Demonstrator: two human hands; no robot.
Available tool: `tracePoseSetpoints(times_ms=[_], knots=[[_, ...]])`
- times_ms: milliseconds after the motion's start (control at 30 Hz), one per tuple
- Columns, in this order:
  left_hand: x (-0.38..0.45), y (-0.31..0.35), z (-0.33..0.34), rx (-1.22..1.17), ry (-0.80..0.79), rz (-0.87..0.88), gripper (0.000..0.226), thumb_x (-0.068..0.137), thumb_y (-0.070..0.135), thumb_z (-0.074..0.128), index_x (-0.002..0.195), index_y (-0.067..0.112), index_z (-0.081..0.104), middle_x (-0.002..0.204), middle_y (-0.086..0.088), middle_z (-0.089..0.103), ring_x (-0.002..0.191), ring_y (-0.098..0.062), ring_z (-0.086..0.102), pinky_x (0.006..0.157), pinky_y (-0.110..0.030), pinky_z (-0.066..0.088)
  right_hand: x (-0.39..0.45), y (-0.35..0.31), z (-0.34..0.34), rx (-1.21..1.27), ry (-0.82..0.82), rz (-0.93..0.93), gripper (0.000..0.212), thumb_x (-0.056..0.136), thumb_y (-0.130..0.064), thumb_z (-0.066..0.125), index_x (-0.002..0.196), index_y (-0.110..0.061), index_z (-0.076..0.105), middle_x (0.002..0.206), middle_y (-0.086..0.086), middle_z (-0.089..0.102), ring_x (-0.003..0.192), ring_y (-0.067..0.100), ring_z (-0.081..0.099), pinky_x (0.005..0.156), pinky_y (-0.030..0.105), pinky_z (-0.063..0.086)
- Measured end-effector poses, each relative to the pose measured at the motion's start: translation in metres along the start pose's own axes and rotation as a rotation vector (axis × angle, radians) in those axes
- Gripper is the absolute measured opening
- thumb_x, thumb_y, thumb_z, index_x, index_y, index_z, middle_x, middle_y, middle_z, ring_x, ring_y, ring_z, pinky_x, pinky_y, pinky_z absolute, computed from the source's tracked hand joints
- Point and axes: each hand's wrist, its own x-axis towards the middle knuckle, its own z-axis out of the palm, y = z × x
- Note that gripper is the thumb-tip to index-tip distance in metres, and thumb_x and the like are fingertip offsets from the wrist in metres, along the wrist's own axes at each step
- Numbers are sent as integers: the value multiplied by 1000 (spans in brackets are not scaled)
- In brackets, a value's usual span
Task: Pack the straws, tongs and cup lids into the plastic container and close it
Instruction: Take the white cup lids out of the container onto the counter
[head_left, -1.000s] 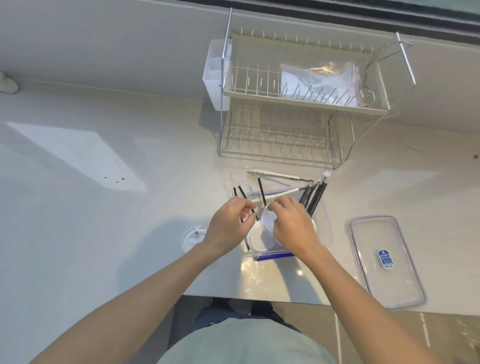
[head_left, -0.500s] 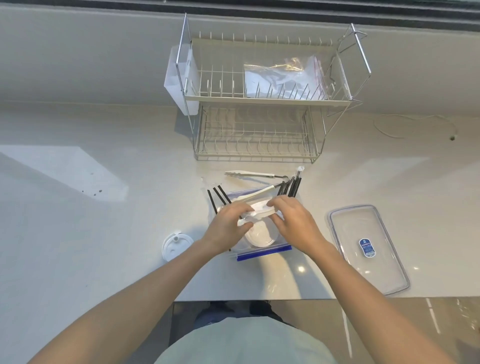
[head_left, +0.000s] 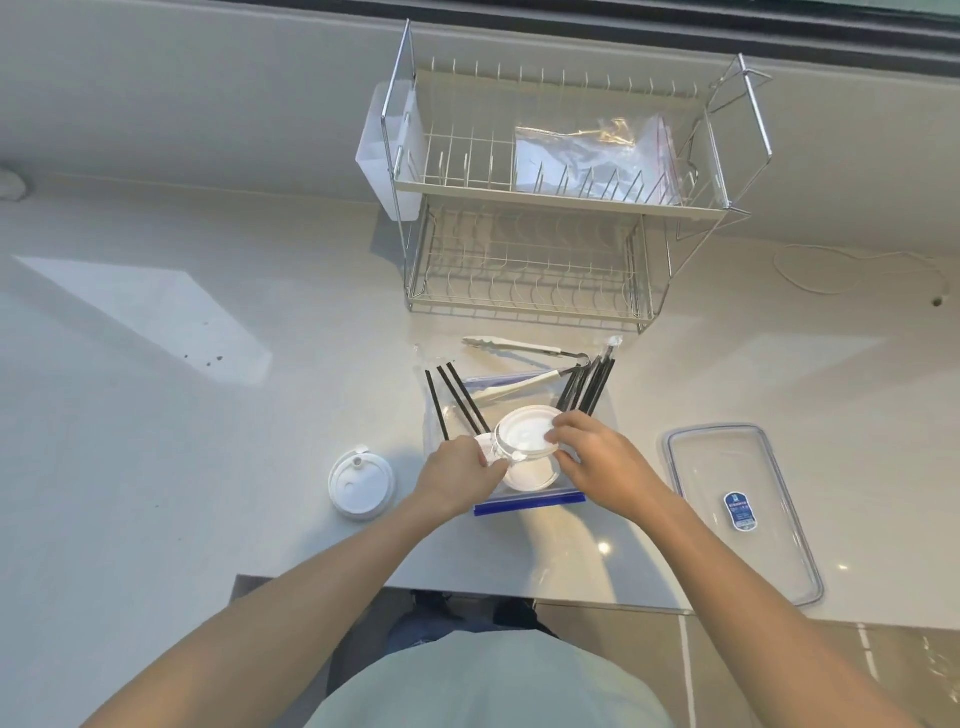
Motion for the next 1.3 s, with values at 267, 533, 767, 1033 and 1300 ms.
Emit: tracePoseSetpoints(times_ms=[267,533,767,1033,1300], knots=[[5,9,9,-182,-10,-107,26,86,28,59,81,4,66,72,-12,68,76,-31,72,65,-42,59,-17,-4,3,-92,165,-91,17,93,-18,72,109,-16,77,108,4,67,97,25,64,64,32,52],[-4,31,-16,-1149,-137,-138,16,98,13,65,109,5,58,101,-19,76,81,-31,77,74,-36,64,-33,-34,3,-268,347,-84,29,90,-15,71,119,-11,71,99,9,62,84,26,56,57,32,49],[-14,26,-27,-1408,-341,-18,35,97,3,48,126,1,68,114,-18,72,98,-34,72,90,-44,60,-28,-73,2,-320,319,-27,29,83,-13,72,112,-7,68,85,8,58,71,27,55,47,33,38],[-15,21,-19,-1336,-254,-31,27,98,10,62,124,2,63,110,-15,69,99,-33,68,104,-53,49,-26,-93,9,-291,241,-56,23,73,-3,78,92,-8,66,74,4,53,59,25,56,42,28,25],[-18,11,-26,-1410,-226,-63,25,101,8,57,126,5,64,109,-16,73,92,-31,74,89,-43,61,-28,-89,14,-385,283,-115,40,75,-10,80,114,-12,68,95,8,63,84,30,58,65,38,45]])
